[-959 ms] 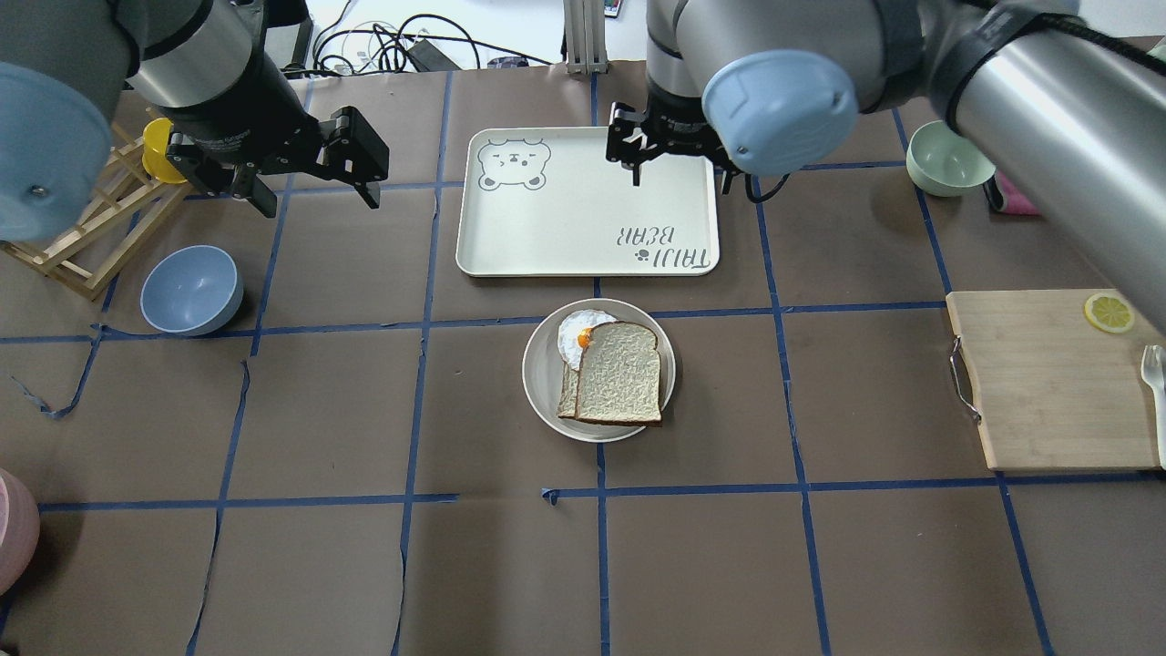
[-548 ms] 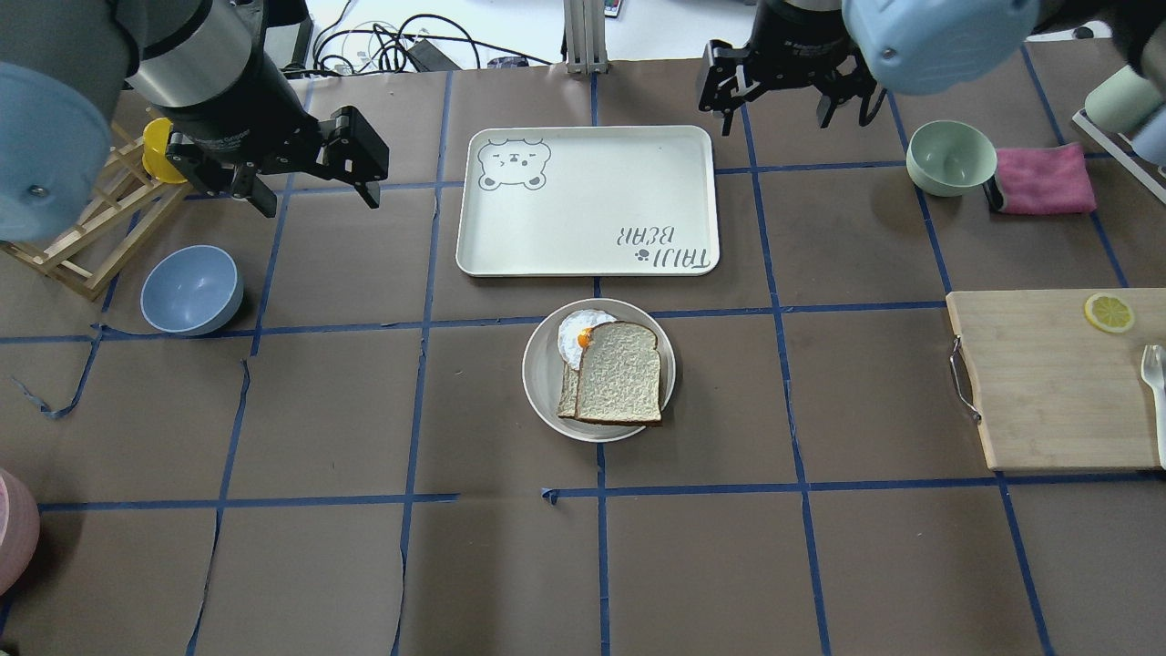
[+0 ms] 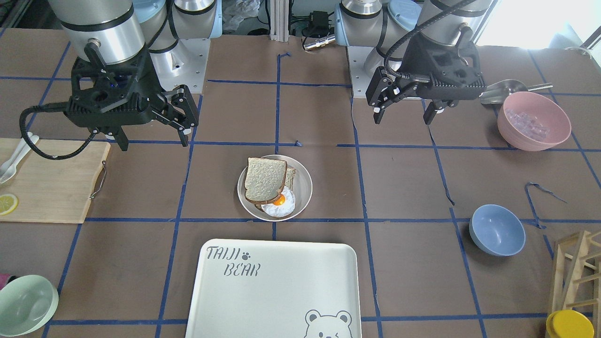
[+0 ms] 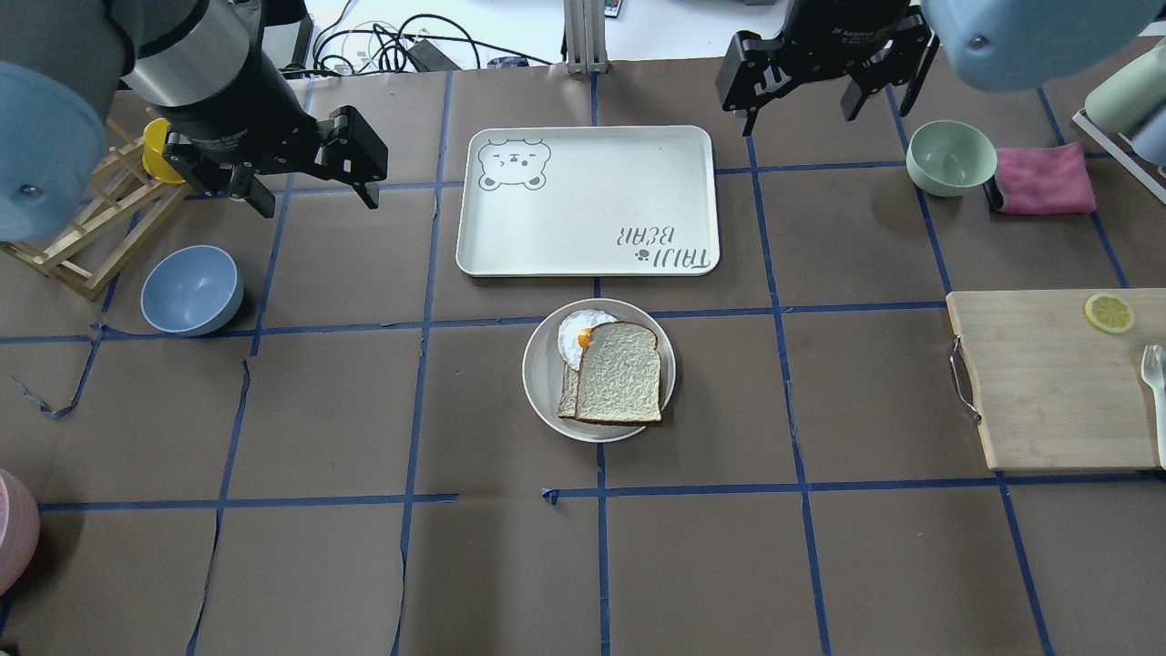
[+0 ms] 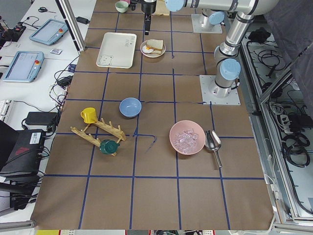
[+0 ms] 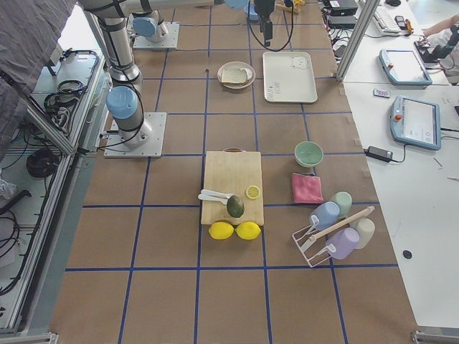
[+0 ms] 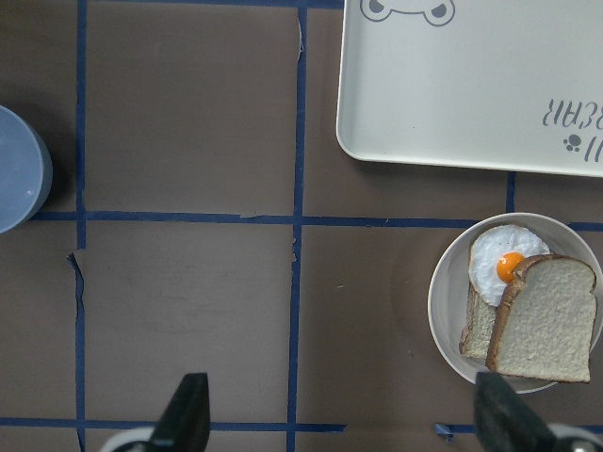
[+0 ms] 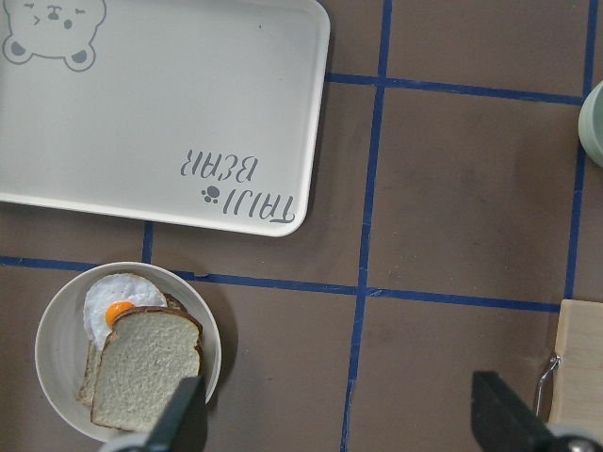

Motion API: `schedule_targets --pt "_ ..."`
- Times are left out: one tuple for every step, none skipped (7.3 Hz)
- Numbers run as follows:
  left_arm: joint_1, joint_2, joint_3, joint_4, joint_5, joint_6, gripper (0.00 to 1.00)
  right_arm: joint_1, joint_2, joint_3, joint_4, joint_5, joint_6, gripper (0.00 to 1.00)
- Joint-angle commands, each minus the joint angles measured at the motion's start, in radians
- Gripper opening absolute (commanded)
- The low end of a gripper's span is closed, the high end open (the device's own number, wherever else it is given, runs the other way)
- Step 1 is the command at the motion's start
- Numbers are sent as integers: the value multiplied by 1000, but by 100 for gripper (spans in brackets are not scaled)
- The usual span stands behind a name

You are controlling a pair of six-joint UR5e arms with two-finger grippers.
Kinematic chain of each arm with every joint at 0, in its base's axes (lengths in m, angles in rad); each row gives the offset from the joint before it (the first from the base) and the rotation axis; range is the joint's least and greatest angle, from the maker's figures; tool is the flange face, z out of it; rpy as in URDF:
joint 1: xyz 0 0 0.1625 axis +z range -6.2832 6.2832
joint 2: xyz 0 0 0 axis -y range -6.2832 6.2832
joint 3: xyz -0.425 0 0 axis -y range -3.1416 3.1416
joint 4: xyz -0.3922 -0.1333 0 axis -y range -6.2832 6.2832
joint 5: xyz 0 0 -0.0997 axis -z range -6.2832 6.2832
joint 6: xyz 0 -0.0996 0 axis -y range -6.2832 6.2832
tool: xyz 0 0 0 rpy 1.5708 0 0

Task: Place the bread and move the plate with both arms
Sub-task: 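Raise the right gripper and withdraw it toward the far edge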

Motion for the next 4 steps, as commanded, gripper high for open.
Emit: schedule_targets --pt "1 2 2 -14 -1 0 100 -3 -52 7 99 -5 -49 100" --pt "1 3 2 -15 -1 0 100 -4 -50 15 99 -5 -40 100" --pt "1 3 2 -15 1 0 100 -6 -55 33 101 -5 -37 100" --pt "1 2 2 -21 -1 -2 100 -7 -56 37 96 -5 -38 100"
